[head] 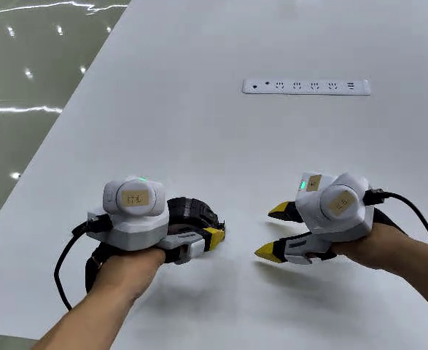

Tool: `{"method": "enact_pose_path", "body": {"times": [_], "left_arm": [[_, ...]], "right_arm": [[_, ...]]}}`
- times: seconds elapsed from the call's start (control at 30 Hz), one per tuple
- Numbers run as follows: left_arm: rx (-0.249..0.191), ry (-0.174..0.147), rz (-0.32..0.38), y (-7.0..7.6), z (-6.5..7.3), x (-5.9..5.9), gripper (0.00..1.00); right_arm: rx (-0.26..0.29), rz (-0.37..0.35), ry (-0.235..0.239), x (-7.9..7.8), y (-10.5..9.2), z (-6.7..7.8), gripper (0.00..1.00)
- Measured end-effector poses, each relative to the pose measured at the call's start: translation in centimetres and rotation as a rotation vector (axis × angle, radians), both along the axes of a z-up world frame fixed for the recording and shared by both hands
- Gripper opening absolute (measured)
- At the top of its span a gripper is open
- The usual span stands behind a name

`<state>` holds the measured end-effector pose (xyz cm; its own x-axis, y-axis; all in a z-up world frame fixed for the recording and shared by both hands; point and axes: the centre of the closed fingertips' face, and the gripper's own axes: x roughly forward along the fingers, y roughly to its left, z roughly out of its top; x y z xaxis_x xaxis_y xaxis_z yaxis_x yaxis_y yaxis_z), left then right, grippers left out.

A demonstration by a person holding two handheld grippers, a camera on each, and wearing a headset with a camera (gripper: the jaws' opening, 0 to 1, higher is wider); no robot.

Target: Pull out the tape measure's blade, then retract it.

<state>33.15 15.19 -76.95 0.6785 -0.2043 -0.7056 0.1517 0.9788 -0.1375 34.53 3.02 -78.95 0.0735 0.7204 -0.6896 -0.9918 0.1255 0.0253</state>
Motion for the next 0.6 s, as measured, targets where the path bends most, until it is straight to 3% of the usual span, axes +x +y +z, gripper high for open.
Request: {"method": "enact_pose_path", "body": {"times": [0.6], "left_arm": [[0.018,-0.031,-0.074,-0.2,0.2,-1.6,0.76]], "right_arm": [[0.038,-0.133,0.004,-0.7,-3.3,1.0,0.56]]}}
